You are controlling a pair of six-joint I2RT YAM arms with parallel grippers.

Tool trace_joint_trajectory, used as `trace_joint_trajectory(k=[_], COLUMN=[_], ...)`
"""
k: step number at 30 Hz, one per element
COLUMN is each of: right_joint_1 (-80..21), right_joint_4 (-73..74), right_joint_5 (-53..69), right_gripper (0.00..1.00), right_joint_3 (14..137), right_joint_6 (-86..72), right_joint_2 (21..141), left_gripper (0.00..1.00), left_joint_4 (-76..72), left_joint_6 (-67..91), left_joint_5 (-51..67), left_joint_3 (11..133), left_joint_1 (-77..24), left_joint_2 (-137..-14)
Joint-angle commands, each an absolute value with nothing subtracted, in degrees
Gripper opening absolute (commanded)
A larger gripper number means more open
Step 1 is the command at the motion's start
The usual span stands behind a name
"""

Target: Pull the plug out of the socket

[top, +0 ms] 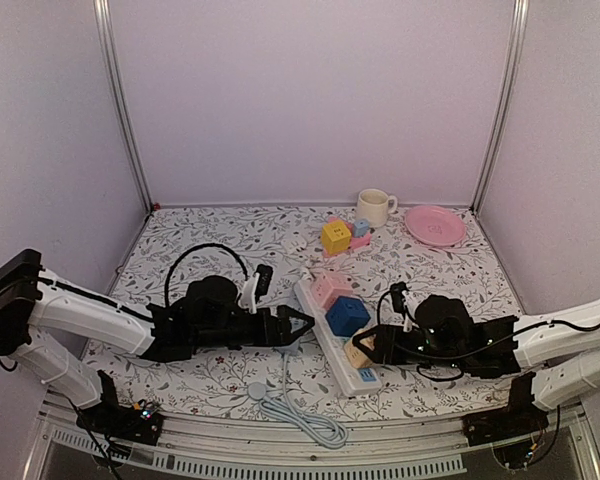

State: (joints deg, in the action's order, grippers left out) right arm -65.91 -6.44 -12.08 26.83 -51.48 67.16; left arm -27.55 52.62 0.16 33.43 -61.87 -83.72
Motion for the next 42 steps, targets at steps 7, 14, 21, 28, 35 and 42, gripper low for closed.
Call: trace_joint_trajectory(k=[7, 14, 21, 28, 35, 42], right_joint_1=[-64.05, -64.08, -65.92, -69.19, -71.75, -72.77], right_joint_4=[-43.86, -47.80, -48.91, -40.84, -30.96, -24.50], right_joint_5=[-1.15, 1.23, 1.30, -0.87, -5.12, -8.38], right_gripper=[0.03, 0.03, 0.03, 0.03, 0.03, 0.03], right_joint_3=[23.22, 23.42, 24.01, 30.15, 35.80, 39.05], right_joint_6=[-53.13, -51.95, -49.29, -43.07, -38.24, -36.42], right_joint_2=[69.42, 72.15, 71.85, 74.43, 76.30, 77.53], left_gripper=[0.90, 0.84, 0.63, 0.34, 0.00, 0.00], left_joint_4=[-28.71, -32.02, -34.87, -34.97, -34.66, -25.86], left_joint_6=[58.48, 61.06, 63.20, 63.19, 62.08, 58.87], left_joint_5=[-2.04, -3.83, -5.05, -5.11, -5.57, -11.06], left_joint_3=[31.96, 31.75, 30.25, 30.06, 30.10, 32.91], left_joint_1=[-62.46, -62.66, -62.75, -62.76, -62.93, -64.33], left_joint_2=[-86.06, -88.43, -88.39, -87.90, -87.01, -84.89])
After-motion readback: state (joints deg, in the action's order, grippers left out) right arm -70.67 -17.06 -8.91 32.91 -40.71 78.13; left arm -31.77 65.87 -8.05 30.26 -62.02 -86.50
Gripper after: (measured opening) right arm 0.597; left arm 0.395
